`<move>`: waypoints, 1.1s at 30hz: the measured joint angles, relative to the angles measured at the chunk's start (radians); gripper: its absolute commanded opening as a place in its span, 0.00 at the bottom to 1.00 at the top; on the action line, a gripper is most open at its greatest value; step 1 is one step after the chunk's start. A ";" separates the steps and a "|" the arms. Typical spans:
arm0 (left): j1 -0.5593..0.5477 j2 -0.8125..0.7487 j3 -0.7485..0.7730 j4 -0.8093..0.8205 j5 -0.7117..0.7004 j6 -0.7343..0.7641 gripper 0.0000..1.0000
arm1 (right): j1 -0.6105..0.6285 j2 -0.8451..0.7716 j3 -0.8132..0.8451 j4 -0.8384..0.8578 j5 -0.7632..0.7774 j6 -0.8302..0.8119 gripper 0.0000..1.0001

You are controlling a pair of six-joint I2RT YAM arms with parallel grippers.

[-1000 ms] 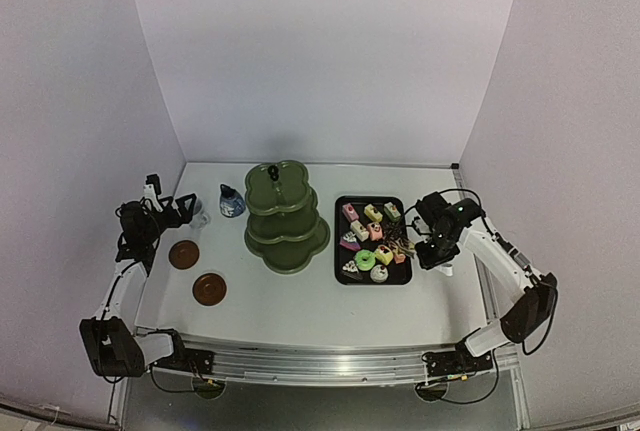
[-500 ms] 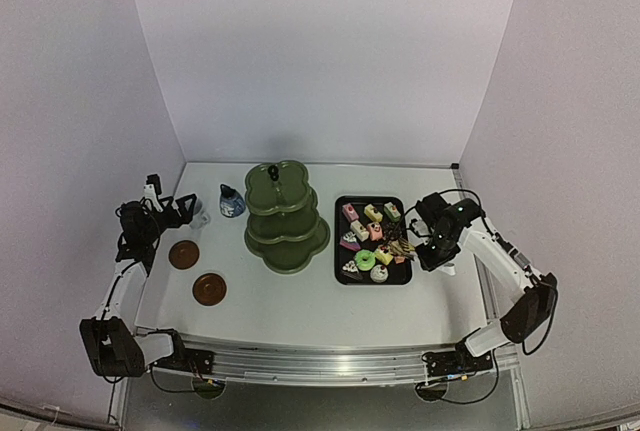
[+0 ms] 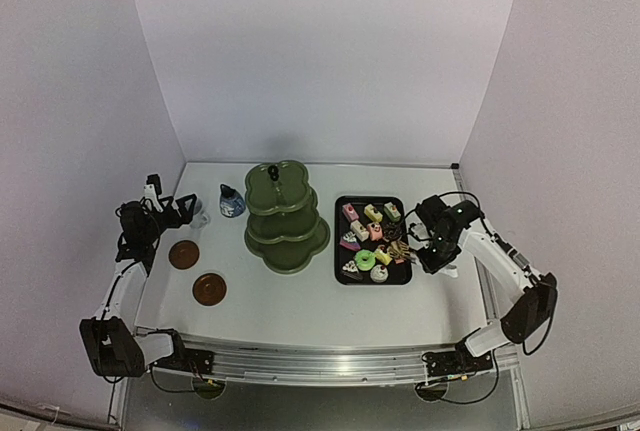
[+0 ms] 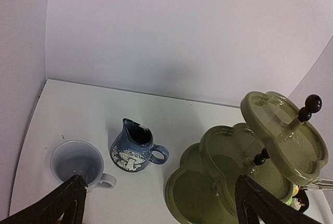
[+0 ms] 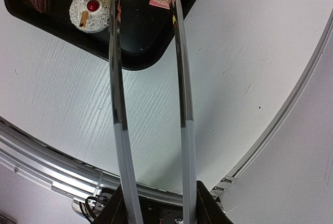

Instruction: Serve the afternoon tea

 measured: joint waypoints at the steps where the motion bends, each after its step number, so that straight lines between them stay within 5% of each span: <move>1: 0.000 0.000 0.000 0.000 0.000 0.000 1.00 | 0.000 -0.006 0.000 0.000 0.005 0.000 0.35; 33: 0.000 0.003 0.000 0.000 0.002 -0.001 1.00 | -0.001 -0.010 -0.073 0.057 0.057 -0.013 0.33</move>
